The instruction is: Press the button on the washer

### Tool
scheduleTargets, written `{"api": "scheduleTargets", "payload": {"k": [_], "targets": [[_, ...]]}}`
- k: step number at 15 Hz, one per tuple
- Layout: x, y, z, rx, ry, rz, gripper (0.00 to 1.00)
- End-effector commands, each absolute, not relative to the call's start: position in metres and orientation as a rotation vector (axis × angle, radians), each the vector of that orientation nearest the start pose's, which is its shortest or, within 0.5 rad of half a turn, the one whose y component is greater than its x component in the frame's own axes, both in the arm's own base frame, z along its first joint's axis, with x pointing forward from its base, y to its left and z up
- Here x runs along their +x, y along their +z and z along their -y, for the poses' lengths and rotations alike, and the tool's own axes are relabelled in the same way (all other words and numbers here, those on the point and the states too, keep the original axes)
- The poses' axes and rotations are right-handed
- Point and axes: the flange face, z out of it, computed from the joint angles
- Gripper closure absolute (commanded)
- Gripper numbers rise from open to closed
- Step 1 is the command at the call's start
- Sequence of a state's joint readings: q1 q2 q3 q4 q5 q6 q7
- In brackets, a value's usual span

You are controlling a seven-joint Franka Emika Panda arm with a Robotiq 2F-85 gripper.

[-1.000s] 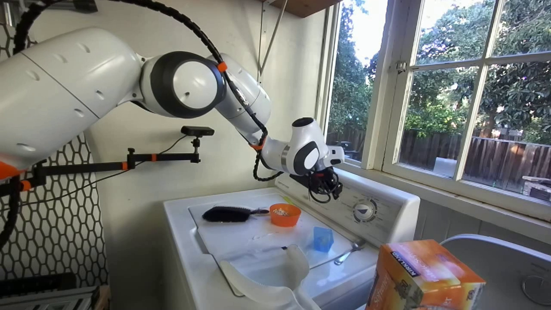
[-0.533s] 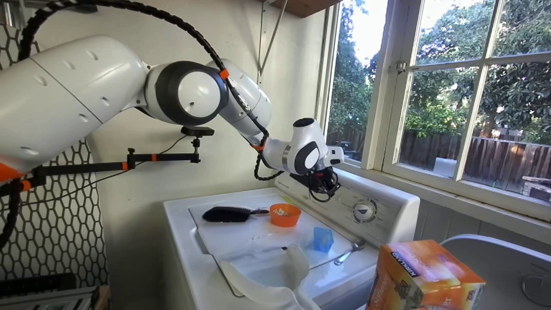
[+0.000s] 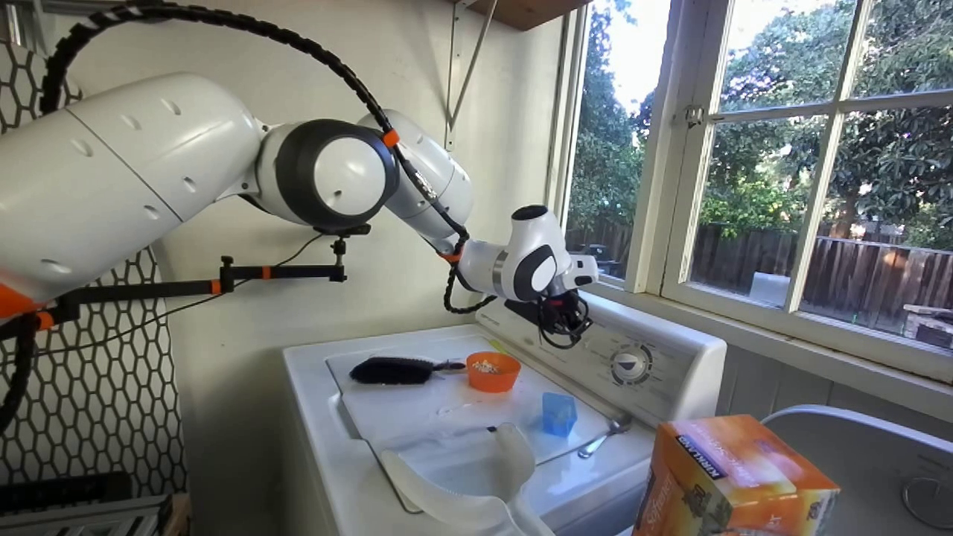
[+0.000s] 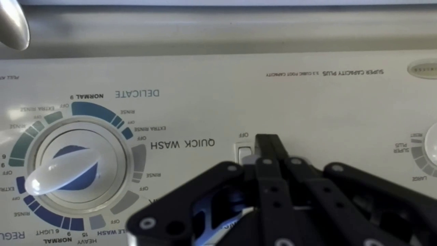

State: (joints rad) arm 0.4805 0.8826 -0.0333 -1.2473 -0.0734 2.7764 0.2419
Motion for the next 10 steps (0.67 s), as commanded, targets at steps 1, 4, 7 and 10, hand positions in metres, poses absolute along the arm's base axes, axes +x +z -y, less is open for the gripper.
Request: {"api": "scheduleTargets", "payload": {"k": [1,4,7,10], "targets": [[0.7232,0.3052,-0.3586,-2.852,-0.927,0.442,1.00],[0.7245,0.3074,-0.3570,-2.869,-0.926,0.457,1.00],[0.7251,0.3073,-0.3561,-2.881,-0.917,0.475,1.00],[0.7247,0.3035,-0.3562,-2.893,-0.889,0.492,1.00]]}}
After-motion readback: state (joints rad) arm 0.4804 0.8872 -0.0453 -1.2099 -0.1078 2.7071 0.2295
